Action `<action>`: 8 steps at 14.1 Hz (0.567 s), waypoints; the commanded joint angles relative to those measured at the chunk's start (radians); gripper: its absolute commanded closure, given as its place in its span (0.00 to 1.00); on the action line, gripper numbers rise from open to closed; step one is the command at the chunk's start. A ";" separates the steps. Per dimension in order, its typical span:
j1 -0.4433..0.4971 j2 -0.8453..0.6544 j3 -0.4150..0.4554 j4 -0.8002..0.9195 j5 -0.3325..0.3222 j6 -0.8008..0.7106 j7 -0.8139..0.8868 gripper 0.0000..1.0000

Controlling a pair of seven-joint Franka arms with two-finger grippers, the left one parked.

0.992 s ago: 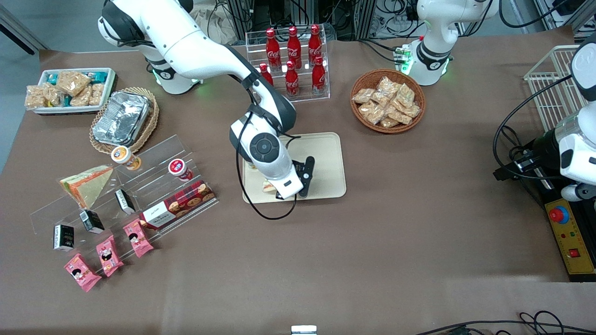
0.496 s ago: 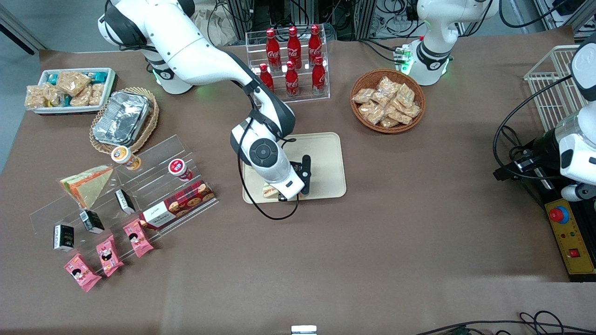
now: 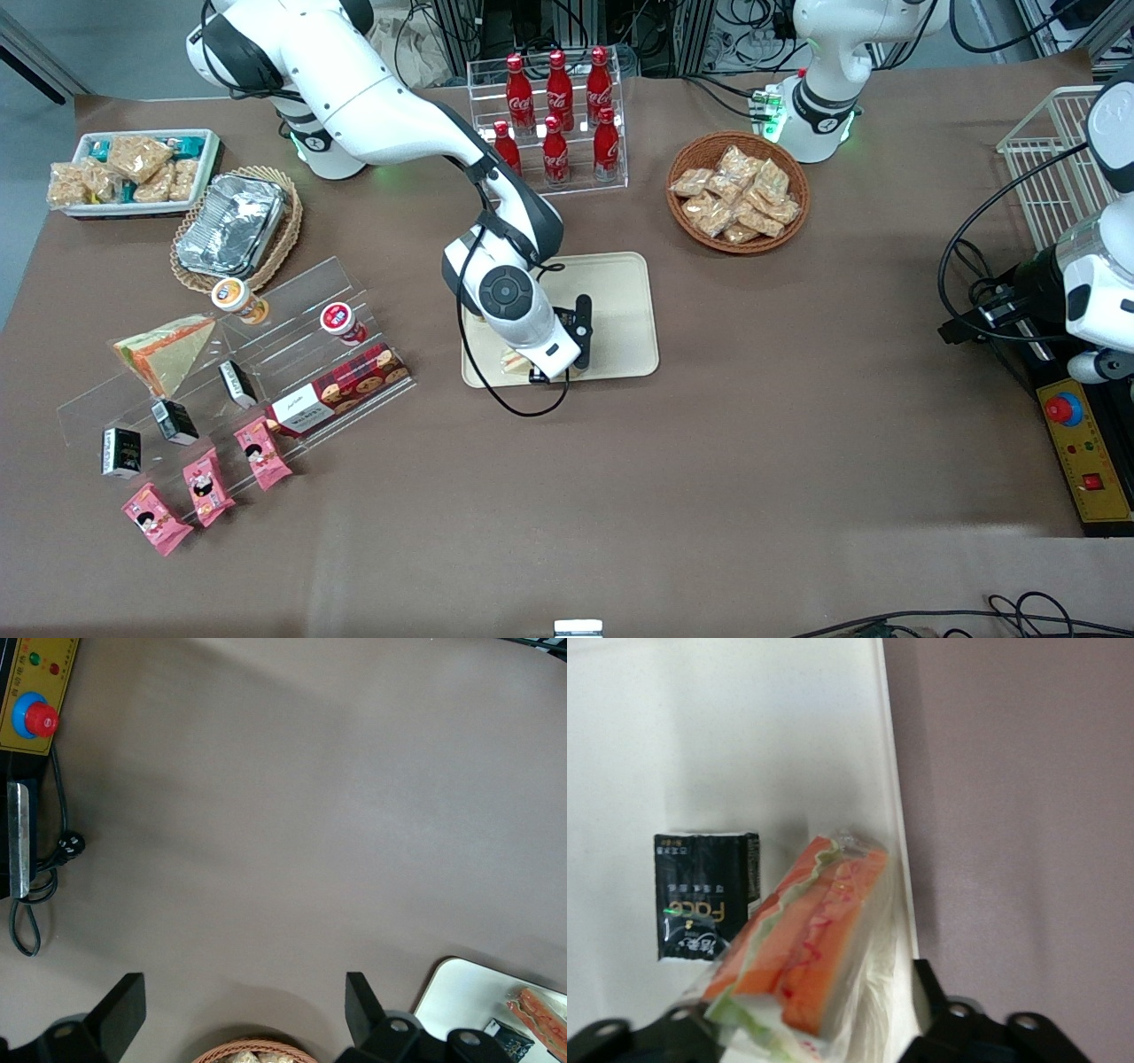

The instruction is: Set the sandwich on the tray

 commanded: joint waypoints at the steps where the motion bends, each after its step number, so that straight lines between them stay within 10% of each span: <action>1: -0.017 -0.054 0.002 -0.007 0.031 -0.034 -0.011 0.01; 8: -0.196 -0.239 -0.005 -0.002 0.023 -0.312 0.346 0.01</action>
